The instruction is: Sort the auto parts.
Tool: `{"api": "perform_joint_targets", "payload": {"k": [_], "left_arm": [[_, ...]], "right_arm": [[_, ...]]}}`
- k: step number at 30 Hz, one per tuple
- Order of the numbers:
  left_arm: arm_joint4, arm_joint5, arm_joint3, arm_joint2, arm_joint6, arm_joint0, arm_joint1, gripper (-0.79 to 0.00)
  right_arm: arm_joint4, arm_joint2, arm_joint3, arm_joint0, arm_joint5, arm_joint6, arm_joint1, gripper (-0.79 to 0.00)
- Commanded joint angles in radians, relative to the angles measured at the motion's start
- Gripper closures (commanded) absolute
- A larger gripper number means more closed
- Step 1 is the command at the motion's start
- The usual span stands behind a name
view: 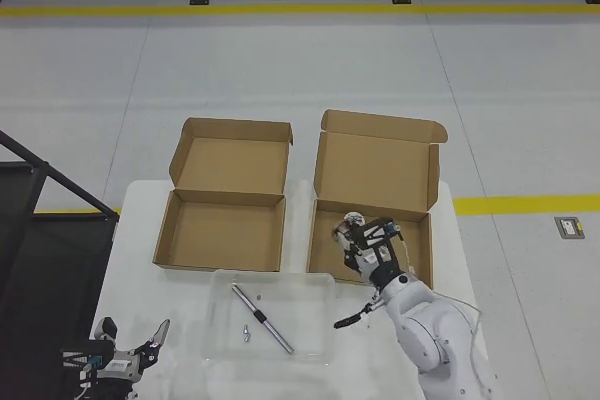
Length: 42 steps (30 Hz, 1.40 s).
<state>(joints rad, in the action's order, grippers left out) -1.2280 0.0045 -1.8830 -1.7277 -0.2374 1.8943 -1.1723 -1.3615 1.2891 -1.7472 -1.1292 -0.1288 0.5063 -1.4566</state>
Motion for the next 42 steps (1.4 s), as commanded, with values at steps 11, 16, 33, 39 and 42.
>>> {"api": "perform_joint_targets", "payload": {"k": [11,16,33,39,42], "left_arm": [[0.0,0.0,0.0,0.0,0.0,0.0,0.0,-0.785],[0.0,0.0,0.0,0.0,0.0,0.0,0.0,-0.785],[0.0,0.0,0.0,0.0,0.0,0.0,0.0,-0.785],[-0.002,-0.002,-0.005,-0.002,-0.008,-0.005,-0.001,-0.785],[-0.028,0.007,-0.022,-0.01,-0.055,0.007,-0.003,-0.785]], "right_arm": [[-0.188,-0.092,0.307,0.209,0.231,0.337,-0.022,0.0],[-0.173,-0.106,0.408,0.267,0.245,0.385,-0.032,0.0],[-0.145,-0.141,0.594,0.361,0.302,0.385,-0.058,-0.462],[-0.14,-0.132,0.474,0.297,0.3,0.336,-0.055,-0.785],[-0.131,-0.121,0.354,0.233,0.275,0.277,-0.05,-0.785]]}}
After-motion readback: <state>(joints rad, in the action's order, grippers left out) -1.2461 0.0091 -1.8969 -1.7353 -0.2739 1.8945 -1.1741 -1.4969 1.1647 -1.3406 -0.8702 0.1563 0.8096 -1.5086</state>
